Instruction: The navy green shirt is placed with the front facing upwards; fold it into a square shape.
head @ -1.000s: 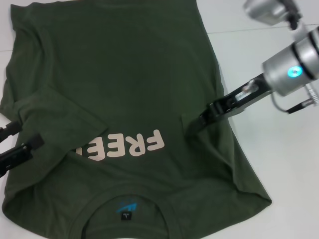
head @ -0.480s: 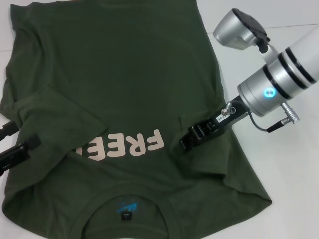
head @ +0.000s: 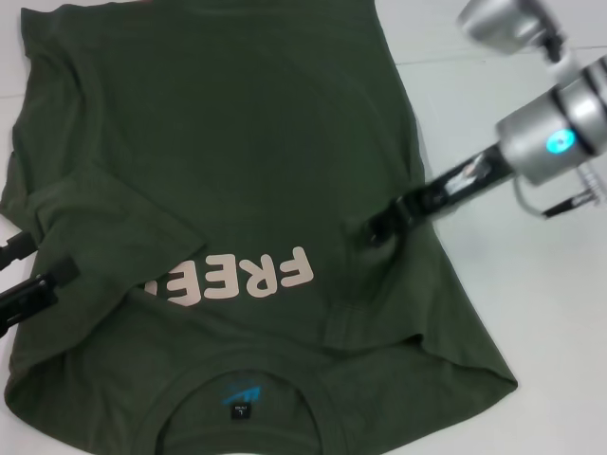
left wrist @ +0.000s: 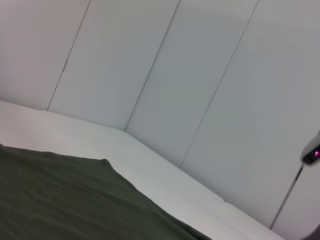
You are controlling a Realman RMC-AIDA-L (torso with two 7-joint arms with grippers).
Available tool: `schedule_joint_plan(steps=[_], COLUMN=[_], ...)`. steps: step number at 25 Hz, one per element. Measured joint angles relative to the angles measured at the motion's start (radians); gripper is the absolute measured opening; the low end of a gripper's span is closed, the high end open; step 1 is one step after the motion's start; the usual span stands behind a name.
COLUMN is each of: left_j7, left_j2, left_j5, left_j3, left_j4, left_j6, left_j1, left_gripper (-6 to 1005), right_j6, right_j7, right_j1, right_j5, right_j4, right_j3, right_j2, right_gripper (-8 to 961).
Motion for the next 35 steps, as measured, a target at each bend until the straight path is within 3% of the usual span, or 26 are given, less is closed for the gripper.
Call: schedule_joint_plan(steps=[6,11,16,18,21,27,30,35], left_j7=[-0.008,-0.069,-0.11,-0.132,-0.145,-0.088,-0.069,-0.126], left_j2=[0.002,0.01,0.018,0.021,0.022,0.022,0.023,0.023], left_j5=[0.0,-0.01,-0.012,-0.013,-0.013,0.0,0.022,0.089], left_j3=[-0.009,-0.026,-0.025,-0.026,-0.026,-0.017,-0.004,0.009], left_j4=[-0.001,-0.011,-0.012,-0.012,-0.012,-0.015,-0.036,-0.08], left_j6=[0.026,0.055,0.08,0.084,0.095,0.167,0.191,0.205], left_j1=[-0.002,-0.007,-0.011,-0.012,-0.008,0.021,0.054,0.097], left_gripper=[886,885,885,885,885,884,884,884], right_j6=[-0.04,0.016,-0.003,-0.044,-0.091,-0.11,-0.133,-0.209], right_j7=[-0.213,-0.45,-0.525,-0.584,-0.705,-0.808,-0.808,-0.744], right_j1=[-0.153,-0.244,-0.26,-0.269,-0.294,-0.359,-0.406,-0.455], right_j5=[0.32,0.563,0.608,0.612,0.608,0.486,0.434,0.332], right_j4=[-0.153,-0.031,0.027,-0.006,-0.066,-0.205,-0.259,-0.294], right_j3=[0.112,0.172,0.193,0.195,0.192,0.159,0.147,0.17], right_j2=[-0.049,-0.068,-0.082,-0.068,-0.026,0.034,0.039,0.014], right_gripper=[388,449,537,616,734,857,858,859])
